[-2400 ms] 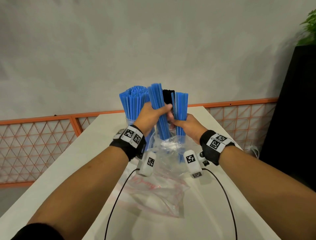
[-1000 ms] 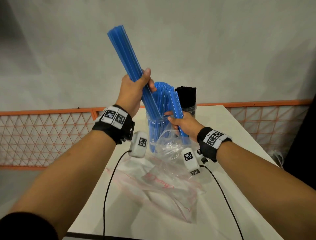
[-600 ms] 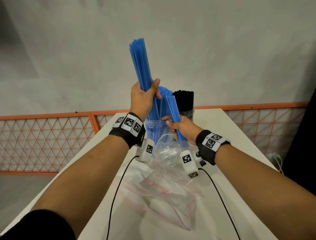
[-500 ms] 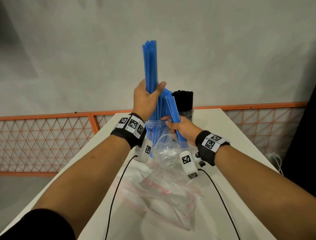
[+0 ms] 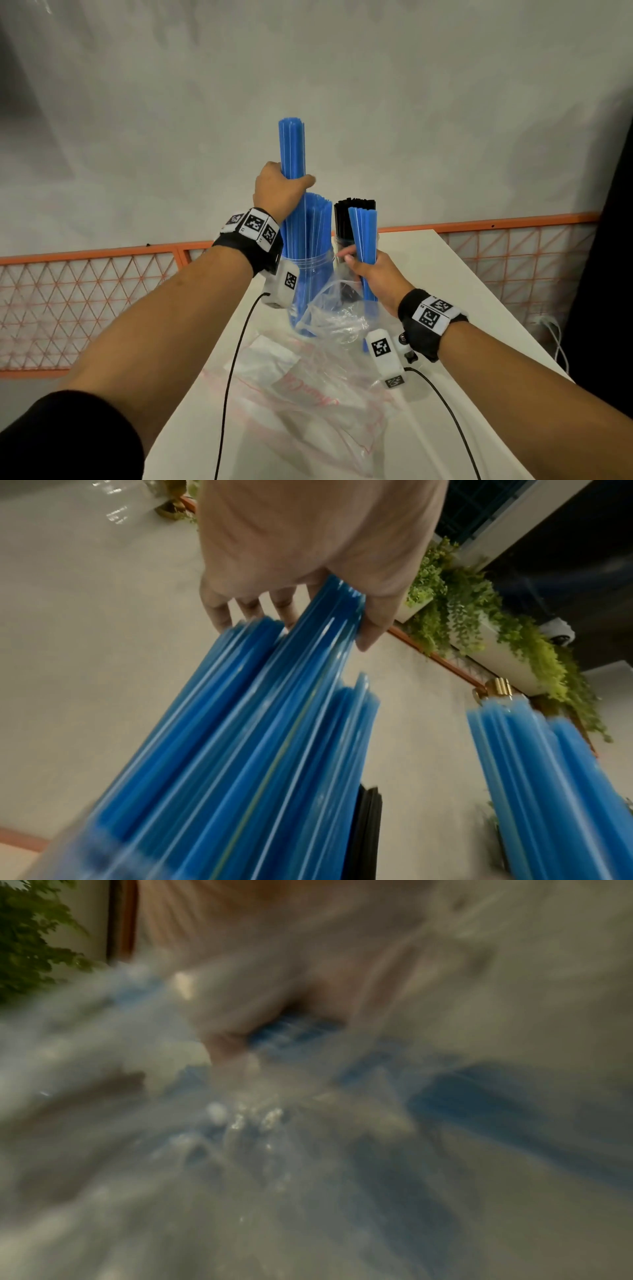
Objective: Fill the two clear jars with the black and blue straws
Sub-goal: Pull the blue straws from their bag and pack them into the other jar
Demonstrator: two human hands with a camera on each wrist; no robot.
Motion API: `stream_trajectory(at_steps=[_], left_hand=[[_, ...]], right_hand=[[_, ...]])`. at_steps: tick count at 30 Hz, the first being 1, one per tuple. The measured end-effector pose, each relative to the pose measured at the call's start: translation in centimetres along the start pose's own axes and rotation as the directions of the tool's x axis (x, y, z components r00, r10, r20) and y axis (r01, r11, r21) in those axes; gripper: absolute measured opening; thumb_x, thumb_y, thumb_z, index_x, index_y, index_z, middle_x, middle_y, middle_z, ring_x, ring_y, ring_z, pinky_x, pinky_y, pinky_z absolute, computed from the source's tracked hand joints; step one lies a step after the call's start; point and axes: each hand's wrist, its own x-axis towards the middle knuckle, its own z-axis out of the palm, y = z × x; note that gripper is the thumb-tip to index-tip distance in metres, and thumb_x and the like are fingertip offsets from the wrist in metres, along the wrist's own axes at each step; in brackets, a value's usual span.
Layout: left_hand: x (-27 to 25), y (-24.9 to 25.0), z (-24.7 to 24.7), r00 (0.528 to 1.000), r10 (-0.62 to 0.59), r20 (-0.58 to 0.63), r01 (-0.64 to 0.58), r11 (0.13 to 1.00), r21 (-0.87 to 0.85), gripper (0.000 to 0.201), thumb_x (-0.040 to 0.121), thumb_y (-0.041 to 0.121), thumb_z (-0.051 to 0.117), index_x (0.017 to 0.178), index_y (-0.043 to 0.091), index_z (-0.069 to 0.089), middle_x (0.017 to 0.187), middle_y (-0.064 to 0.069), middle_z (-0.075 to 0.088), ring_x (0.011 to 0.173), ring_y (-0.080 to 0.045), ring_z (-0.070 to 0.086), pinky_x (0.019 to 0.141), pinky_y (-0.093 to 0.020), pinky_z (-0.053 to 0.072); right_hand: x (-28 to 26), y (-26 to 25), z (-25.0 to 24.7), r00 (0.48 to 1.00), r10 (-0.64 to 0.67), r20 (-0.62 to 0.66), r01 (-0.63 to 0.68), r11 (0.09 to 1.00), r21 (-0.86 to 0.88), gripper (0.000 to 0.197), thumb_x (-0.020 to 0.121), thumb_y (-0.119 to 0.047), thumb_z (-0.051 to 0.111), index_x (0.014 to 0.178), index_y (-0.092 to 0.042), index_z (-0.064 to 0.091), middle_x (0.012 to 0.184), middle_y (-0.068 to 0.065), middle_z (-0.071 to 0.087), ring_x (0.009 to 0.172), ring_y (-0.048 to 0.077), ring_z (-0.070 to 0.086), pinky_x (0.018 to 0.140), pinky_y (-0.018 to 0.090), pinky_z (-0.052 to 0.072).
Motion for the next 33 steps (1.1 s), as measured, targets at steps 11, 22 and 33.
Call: stream_trajectory(at_steps=[11,22,33], left_hand=[[-0.8,-1.8,0.8,1.0,-0.021,-0.014,0.022,0.993,0.112,0.046,0.079,0.044,0.074,0.106,0.014,0.054,0.104,-0.004,0.065,0.094,-0.027,0.066,0.088,-0.049,0.055],[-0.1,-2.1,0.6,0.997,-0.035,0.062,0.029,0.995,0.091,0.033,0.084,0.028,0.072,0.104,0.007,0.057,0.105,-0.011,0.065,0.093,-0.027,0.065,0.081,-0.042,0.056],[2.6,0.0,0.2,0.817,0.071,0.572,-0.42,0.752,0.508,0.045,0.107,0.036,0.034,0.15,0.023,0.04,0.154,-0.007,0.043,0.14,-0.027,0.04,0.114,-0.039,0.029]], right_hand=[[-0.3,0.0,-1.3,1.0,0.029,-0.01,-0.029,0.999,-0.034,0.01,0.098,-0.012,0.053,0.088,-0.011,0.055,0.077,0.008,0.049,0.071,0.02,0.046,0.064,0.025,0.044],[-0.6,-0.4,-1.4,0.999,0.051,-0.007,-0.052,0.998,-0.028,0.009,0.097,-0.014,0.055,0.089,-0.011,0.053,0.07,-0.001,0.048,0.062,0.01,0.046,0.061,0.023,0.044],[-0.5,-0.3,-1.2,0.998,0.058,-0.008,-0.058,0.998,-0.028,0.009,0.097,-0.014,0.055,0.089,-0.012,0.053,0.07,-0.002,0.048,0.061,0.008,0.046,0.059,0.02,0.044]])
